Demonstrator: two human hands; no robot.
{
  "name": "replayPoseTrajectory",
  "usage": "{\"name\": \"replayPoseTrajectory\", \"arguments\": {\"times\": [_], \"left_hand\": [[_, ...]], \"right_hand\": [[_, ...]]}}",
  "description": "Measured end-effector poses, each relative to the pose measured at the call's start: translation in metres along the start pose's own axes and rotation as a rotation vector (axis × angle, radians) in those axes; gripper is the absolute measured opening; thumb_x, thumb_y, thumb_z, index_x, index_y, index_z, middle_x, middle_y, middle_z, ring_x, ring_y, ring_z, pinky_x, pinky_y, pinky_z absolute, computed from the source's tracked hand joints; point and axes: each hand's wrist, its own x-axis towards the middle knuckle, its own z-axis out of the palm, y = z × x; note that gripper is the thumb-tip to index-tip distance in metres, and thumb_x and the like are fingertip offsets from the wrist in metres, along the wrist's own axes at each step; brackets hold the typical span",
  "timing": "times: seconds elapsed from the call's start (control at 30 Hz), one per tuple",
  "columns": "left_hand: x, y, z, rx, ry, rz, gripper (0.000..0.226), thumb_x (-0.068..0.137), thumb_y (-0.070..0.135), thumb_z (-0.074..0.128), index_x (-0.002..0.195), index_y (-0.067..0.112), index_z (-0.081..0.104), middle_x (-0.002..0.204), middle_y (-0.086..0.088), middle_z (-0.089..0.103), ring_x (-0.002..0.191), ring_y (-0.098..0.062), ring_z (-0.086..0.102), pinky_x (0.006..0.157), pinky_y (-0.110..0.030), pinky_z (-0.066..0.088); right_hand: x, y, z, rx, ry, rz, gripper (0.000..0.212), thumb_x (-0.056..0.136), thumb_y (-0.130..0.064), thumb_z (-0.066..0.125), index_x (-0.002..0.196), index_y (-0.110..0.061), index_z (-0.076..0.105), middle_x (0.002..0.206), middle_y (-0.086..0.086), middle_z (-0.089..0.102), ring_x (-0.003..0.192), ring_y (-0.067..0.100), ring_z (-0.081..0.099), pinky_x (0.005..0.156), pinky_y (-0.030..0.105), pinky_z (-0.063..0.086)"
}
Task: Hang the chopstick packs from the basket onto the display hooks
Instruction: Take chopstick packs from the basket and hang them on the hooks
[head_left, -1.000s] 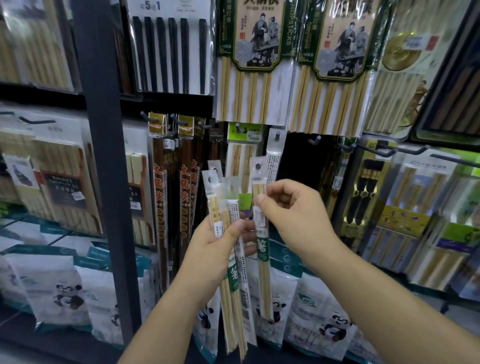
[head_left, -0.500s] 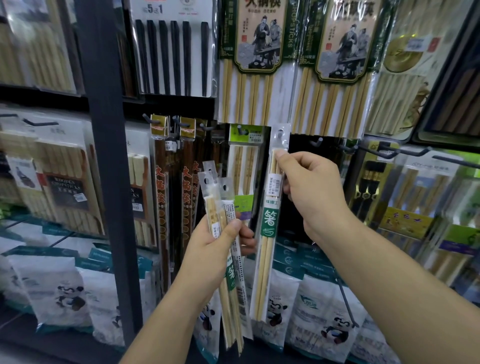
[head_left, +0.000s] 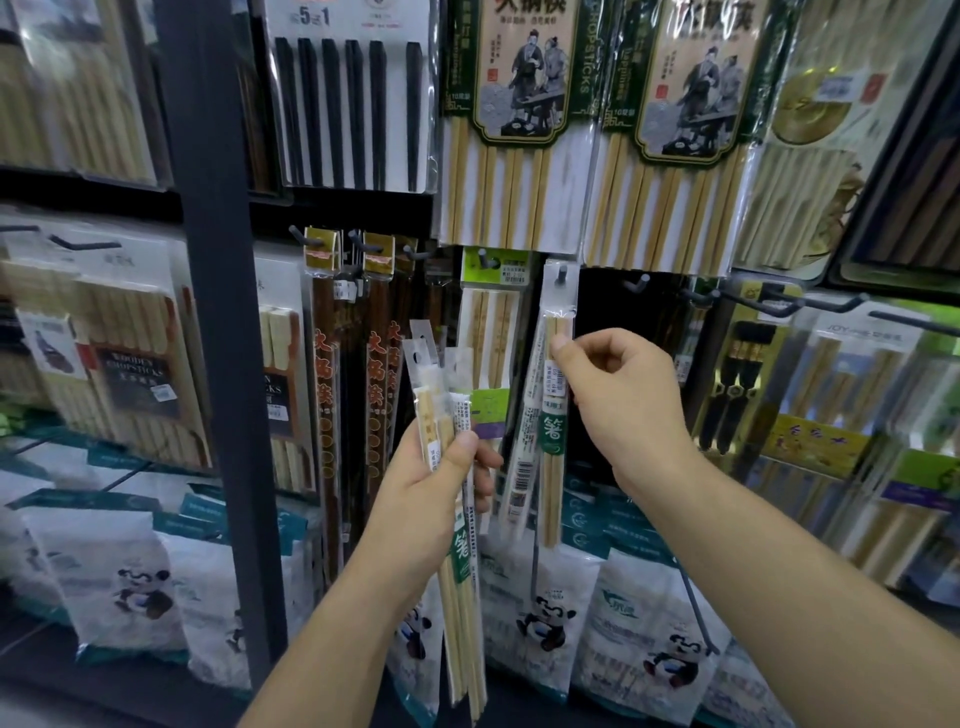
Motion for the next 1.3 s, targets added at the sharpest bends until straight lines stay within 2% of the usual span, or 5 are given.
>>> {"name": "replayPoseTrajectory", "arguments": {"times": [0.17, 0.3, 0.5, 0.87, 1.3], "left_hand": [[0.000, 0.003, 0.003, -0.036, -0.007, -0.024, 0.021, 0.102, 0.021, 0.061, 0.100, 0.038, 0.074, 0.089, -0.001, 0.076, 0.076, -0.014, 0.071, 0.066, -0.026, 0.059], [-0.002, 0.004, 0.006, -0.081, -0.055, -0.029, 0.020, 0.095, 0.026, 0.067, 0.114, 0.032, 0.073, 0.102, -0.006, 0.078, 0.085, -0.022, 0.076, 0.069, -0.029, 0.062], [-0.006, 0.009, 0.007, -0.097, -0.115, -0.012, 0.023, 0.088, 0.037, 0.074, 0.111, 0.037, 0.075, 0.111, -0.003, 0.079, 0.100, -0.022, 0.077, 0.074, -0.028, 0.062], [-0.002, 0.004, 0.005, -0.085, -0.106, -0.045, 0.020, 0.090, 0.034, 0.071, 0.109, 0.033, 0.075, 0.109, -0.007, 0.079, 0.103, -0.028, 0.076, 0.084, -0.043, 0.062], [-0.001, 0.003, 0.000, -0.102, -0.068, -0.097, 0.018, 0.100, 0.037, 0.057, 0.089, 0.029, 0.070, 0.065, 0.000, 0.044, 0.049, -0.013, 0.041, 0.047, -0.026, 0.042]], "right_hand": [[-0.019, 0.007, 0.001, -0.043, -0.009, -0.029, 0.018, 0.092, -0.032, 0.072, 0.087, -0.022, 0.058, 0.080, -0.005, 0.059, 0.064, -0.001, 0.052, 0.061, 0.017, 0.044], [-0.035, 0.005, 0.004, -0.101, -0.055, -0.079, 0.013, 0.093, -0.029, 0.071, 0.087, -0.025, 0.059, 0.090, 0.000, 0.062, 0.075, 0.009, 0.055, 0.067, 0.024, 0.046], [-0.051, -0.002, 0.008, 0.090, -0.298, -0.034, 0.003, 0.093, -0.023, 0.072, 0.091, -0.022, 0.072, 0.063, -0.016, 0.062, 0.052, -0.001, 0.057, 0.046, 0.015, 0.048], [-0.042, -0.006, 0.008, 0.026, -0.256, -0.073, 0.012, 0.094, -0.021, 0.071, 0.082, -0.019, 0.071, 0.074, 0.004, 0.066, 0.057, -0.001, 0.057, 0.051, 0.013, 0.049], [0.000, -0.029, 0.001, 0.162, -0.014, 0.019, 0.032, 0.099, -0.030, 0.065, 0.085, -0.001, 0.067, 0.067, 0.005, 0.052, 0.059, 0.012, 0.047, 0.056, 0.023, 0.044]]}}
